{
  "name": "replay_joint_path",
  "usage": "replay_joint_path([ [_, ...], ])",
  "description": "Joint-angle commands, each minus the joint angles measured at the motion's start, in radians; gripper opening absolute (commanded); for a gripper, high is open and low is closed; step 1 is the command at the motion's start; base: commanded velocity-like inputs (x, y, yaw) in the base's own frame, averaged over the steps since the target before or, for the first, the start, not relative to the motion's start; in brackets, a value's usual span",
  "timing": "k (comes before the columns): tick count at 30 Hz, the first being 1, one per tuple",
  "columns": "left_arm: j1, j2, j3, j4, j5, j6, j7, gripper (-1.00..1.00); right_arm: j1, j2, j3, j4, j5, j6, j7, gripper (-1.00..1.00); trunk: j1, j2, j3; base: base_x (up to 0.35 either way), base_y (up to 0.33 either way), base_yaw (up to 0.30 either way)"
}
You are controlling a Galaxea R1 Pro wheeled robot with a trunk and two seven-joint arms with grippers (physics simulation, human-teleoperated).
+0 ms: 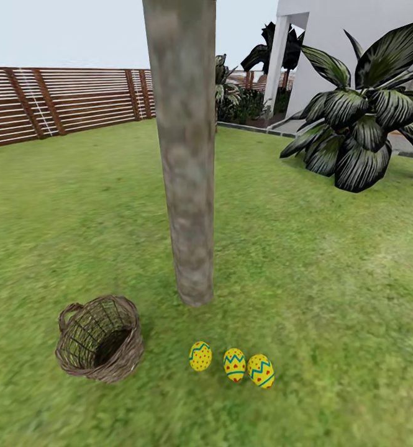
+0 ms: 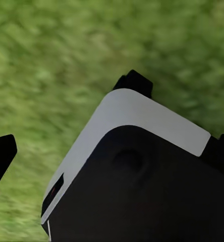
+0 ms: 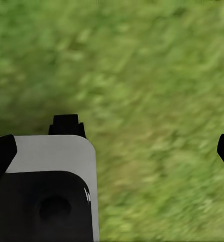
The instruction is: Take the three Easter eggs out of the wicker basket on the lawn in the garden, then place them on the lawn next to a single tree (choose any tree) so that all three eggs are next to the same tree and none are left in the basket.
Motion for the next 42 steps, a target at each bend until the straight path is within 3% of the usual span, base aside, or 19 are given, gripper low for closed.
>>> replay_joint_path([
  [1, -0.001, 0.001, -0.008, 0.002, 0.01, 0.003, -0.002, 1.0, 0.0, 0.0, 0.008, 0.0, -0.01, -0.003, -0.002, 1.0, 0.0, 0.0, 0.001, 0.0, 0.0, -0.001],
  [29, -0.001, 0.002, -0.008, 0.002, 0.01, 0.003, -0.002, 1.0, 0.0, 0.0, 0.008, -0.001, -0.008, -0.003, -0.002, 1.0, 0.0, 0.0, 0.033, 0.0, 0.0, 0.002],
  [42, -0.001, 0.002, -0.008, 0.002, 0.01, 0.003, -0.002, 1.0, 0.0, 0.0, 0.008, 0.0, -0.01, -0.002, -0.001, 1.0, 0.0, 0.0, 0.046, 0.0, 0.0, 0.143],
])
